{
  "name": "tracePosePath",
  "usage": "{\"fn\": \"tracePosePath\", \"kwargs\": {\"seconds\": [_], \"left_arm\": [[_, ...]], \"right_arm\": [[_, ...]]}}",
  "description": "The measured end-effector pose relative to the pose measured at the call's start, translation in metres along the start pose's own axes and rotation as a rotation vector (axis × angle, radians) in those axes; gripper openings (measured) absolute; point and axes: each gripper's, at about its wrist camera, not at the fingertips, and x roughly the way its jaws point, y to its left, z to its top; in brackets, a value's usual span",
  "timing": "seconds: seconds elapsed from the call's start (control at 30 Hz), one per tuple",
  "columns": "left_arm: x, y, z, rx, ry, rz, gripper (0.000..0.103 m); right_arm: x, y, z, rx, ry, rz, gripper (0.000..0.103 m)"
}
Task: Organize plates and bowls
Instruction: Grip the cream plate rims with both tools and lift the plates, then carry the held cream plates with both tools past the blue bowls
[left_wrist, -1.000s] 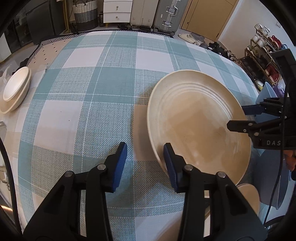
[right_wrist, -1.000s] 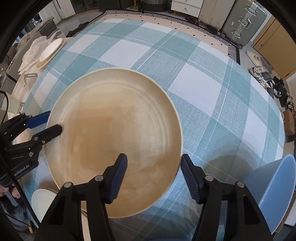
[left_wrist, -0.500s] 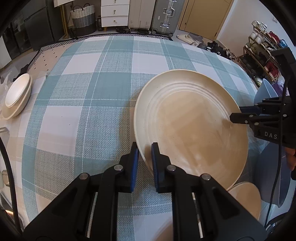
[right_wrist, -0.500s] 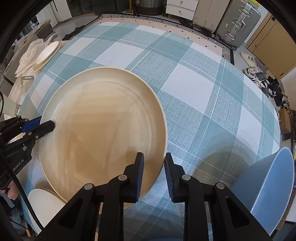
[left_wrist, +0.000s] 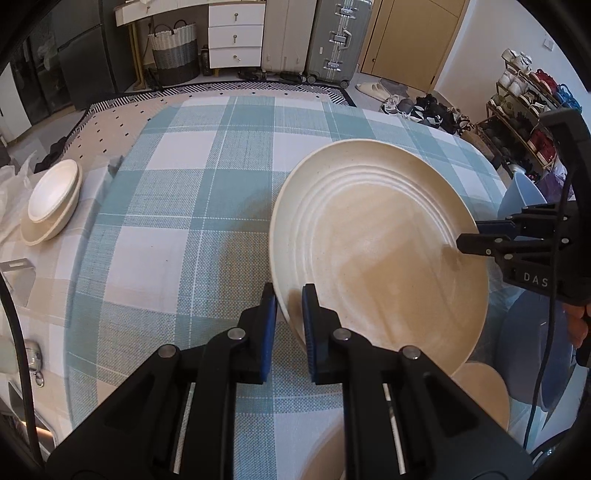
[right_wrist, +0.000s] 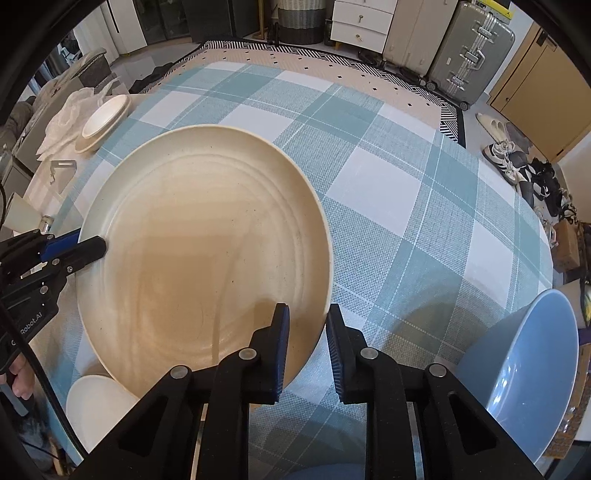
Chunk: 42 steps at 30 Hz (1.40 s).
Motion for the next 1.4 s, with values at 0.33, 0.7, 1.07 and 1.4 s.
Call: {"fn": "tracePosePath", "kwargs": {"seconds": [0.33,0.7,1.07,1.4], "left_arm": [[-0.044,0.004,-0.004,-0.006,-0.055,0.018,0.011],[-0.087,0.000,-0.014,0.007,-0.097,0.042,0.011],[-0.123,-0.005,-0.029,0.014,-0.127,0.048,0.011],[-0.145,-0.011,-0.050,0.025,-0.145,0.051,0.011]], "right_arm": [[-0.036,0.016,-0.004,-0.009,-0.063,0.003,0.021],[-0.071,0.032,-0.015,-0.021,-0.118,0.007,0.021],[-0.103,0.044,-0.034,-0.026,-0.167,0.016,0.021],[-0.125,0.052,-0.057,-0.022,-0.210,0.022,0.021]]}}
